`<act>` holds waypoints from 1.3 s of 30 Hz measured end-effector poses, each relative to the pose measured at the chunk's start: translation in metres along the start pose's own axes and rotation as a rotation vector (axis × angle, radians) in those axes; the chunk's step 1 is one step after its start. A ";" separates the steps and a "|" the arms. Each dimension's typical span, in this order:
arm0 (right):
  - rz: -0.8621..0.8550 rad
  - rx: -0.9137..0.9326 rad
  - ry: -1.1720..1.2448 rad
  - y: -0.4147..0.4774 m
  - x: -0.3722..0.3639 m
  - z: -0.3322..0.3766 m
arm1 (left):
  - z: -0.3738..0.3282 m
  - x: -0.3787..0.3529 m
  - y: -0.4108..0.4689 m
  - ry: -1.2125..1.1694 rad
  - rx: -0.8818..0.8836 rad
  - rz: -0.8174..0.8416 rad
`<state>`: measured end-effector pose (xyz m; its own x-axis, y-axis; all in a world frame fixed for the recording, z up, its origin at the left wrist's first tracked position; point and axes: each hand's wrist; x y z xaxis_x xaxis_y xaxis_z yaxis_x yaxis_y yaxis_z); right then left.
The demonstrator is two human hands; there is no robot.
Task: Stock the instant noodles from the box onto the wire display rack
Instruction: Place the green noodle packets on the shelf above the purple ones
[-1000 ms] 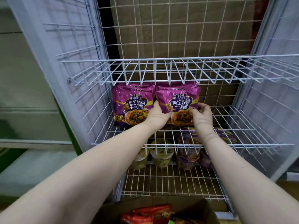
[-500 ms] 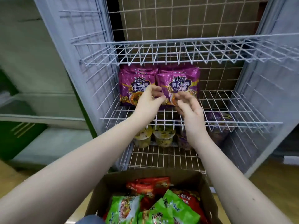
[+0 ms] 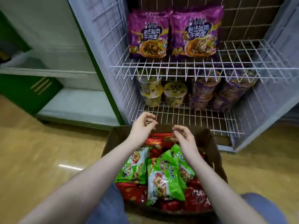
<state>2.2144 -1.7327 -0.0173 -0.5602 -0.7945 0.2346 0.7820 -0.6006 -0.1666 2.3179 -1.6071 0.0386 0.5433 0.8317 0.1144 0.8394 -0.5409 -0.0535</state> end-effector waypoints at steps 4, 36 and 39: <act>0.052 -0.111 -0.088 -0.023 -0.009 -0.041 | 0.046 0.008 -0.022 0.004 0.109 -0.061; 0.041 -0.451 -0.309 -0.065 -0.044 -0.121 | 0.140 0.017 -0.031 0.814 0.297 0.701; 0.103 -0.342 -0.394 -0.062 -0.046 -0.109 | 0.134 0.015 -0.031 0.762 0.286 0.732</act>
<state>2.1615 -1.6689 -0.1222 -0.2890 -0.7962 0.5316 0.6570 -0.5688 -0.4948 2.3025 -1.5612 -0.0910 0.8416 -0.0288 0.5394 0.3436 -0.7420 -0.5757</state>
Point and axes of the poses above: each hand's wrist, its own y-axis towards the middle knuckle, its own x-axis out of the back of the hand, z = x × y, and after that the axes turned 15 degrees about -y, right-handed
